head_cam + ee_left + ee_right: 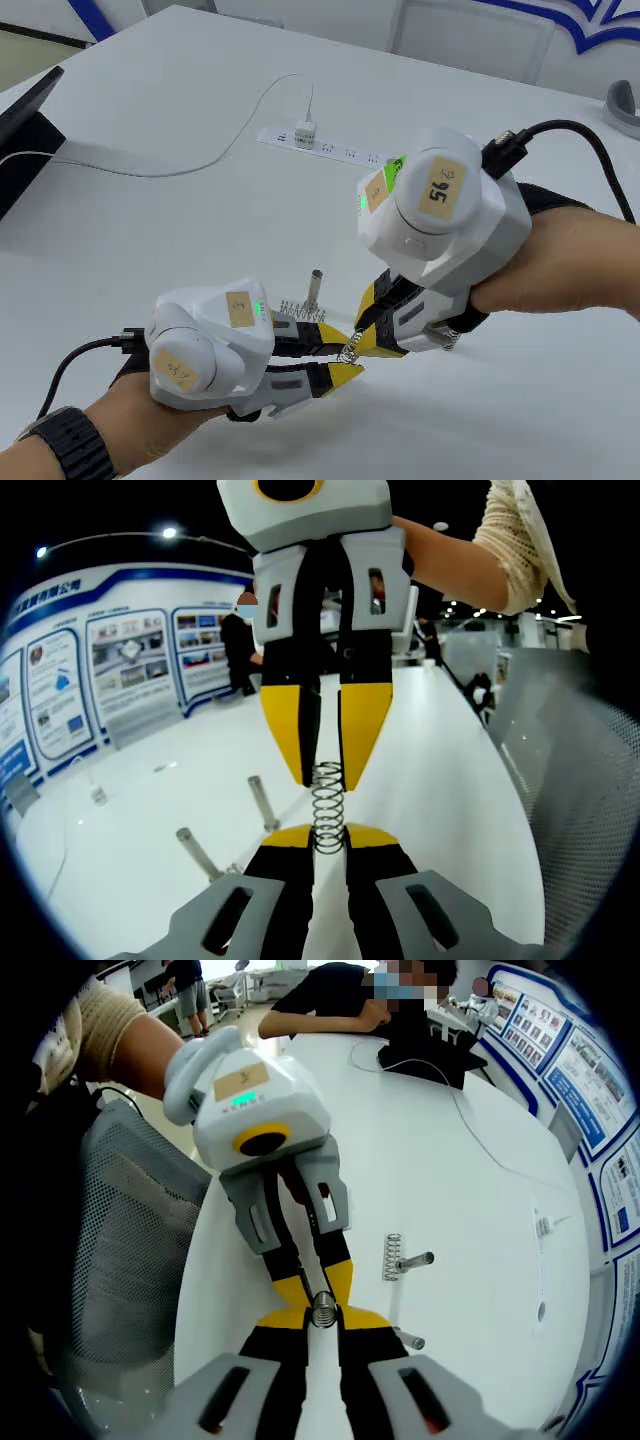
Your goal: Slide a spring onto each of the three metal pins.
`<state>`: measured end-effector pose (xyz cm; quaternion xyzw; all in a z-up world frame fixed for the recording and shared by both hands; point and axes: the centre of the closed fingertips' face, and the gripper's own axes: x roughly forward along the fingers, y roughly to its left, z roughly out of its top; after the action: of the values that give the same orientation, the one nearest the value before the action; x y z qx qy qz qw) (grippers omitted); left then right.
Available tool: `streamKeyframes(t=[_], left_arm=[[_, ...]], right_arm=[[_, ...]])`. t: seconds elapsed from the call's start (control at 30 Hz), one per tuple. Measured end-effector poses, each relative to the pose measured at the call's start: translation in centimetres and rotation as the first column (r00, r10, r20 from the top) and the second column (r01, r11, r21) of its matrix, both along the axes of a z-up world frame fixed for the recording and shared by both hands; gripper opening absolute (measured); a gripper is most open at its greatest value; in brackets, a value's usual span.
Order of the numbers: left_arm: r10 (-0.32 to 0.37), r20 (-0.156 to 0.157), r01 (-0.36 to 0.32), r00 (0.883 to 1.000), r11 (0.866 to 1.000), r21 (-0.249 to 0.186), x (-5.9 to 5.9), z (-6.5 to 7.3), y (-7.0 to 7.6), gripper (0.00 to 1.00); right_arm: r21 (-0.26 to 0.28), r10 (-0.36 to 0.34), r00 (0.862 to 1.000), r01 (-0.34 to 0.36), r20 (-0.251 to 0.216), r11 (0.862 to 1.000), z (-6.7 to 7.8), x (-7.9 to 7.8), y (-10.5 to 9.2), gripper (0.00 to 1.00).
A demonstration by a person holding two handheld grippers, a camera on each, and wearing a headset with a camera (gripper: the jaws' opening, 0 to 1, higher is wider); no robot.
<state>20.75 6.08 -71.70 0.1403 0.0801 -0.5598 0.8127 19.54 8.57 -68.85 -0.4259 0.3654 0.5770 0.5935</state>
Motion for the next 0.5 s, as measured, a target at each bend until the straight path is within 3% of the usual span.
streamKeyframes(t=[0.5], left_arm=[[0.007, -0.007, -0.007, 1.000, 1.000, -0.019, 0.07, 0.36, 0.07, 0.11]], right_arm=[[0.004, 0.000, 1.000, 0.000, -0.018, 1.000, -0.96, 0.20, 0.06, 0.14]])
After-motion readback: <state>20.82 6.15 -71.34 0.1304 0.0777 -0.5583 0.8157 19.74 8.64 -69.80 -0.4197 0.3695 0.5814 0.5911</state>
